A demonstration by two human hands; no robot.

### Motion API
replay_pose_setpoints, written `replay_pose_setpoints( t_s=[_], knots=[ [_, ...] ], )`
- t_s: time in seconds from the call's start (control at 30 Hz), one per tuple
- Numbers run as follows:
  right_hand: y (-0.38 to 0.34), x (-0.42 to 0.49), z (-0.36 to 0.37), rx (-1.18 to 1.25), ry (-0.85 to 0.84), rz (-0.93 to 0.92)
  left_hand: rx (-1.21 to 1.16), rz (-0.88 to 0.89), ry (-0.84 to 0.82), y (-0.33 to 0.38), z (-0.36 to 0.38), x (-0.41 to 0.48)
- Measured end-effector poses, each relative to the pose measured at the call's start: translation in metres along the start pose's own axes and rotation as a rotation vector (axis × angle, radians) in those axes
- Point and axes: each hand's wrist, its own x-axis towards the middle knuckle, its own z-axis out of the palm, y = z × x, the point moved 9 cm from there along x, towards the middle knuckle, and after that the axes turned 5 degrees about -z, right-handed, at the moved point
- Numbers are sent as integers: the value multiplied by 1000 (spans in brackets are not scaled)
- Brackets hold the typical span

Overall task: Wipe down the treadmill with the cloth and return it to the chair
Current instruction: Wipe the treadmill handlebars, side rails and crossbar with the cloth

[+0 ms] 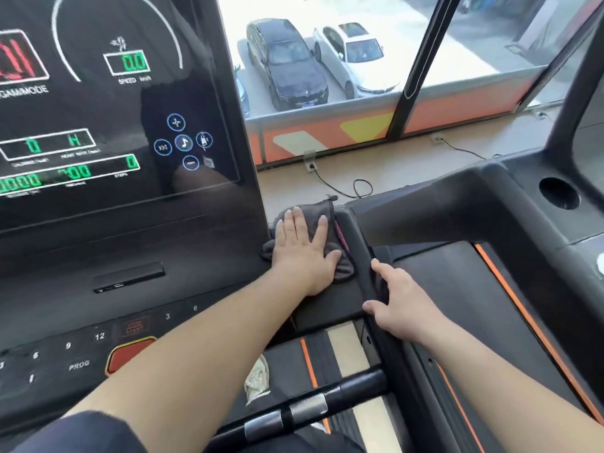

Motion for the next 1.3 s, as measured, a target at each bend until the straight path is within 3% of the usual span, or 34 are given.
replay_pose_setpoints(
  t_s=[0.1, 0.27, 0.47, 0.6, 0.73, 0.87, 0.97, 1.13, 1.3],
  knots=[
    [1, 0, 1, 0, 8, 0, -36, -39, 8, 13, 14, -34],
    [4, 2, 0, 11, 9, 5, 6, 40, -36, 33, 39, -99],
    [5, 2, 2, 0, -4, 15, -62, -141, -23, -9, -4, -4],
    [3, 2, 2, -19, -2, 4, -160, -266, -49, 11, 2, -13],
    [2, 2, 0, -26, -3, -4, -158, -151, -51, 30, 27, -67],
    [2, 5, 0, -46, -9, -5, -109, -40, -9, 18, 17, -37],
    [2, 4, 1, -47, -11, -7, -118, -7, -1, 11, 9, -16],
    [3, 3, 1, -62, 0, -8, -102, 58, 50, 26, 31, -67],
    [5, 2, 1, -45, 0, 0, -74, 25, 18, 21, 11, -26]
  ],
)
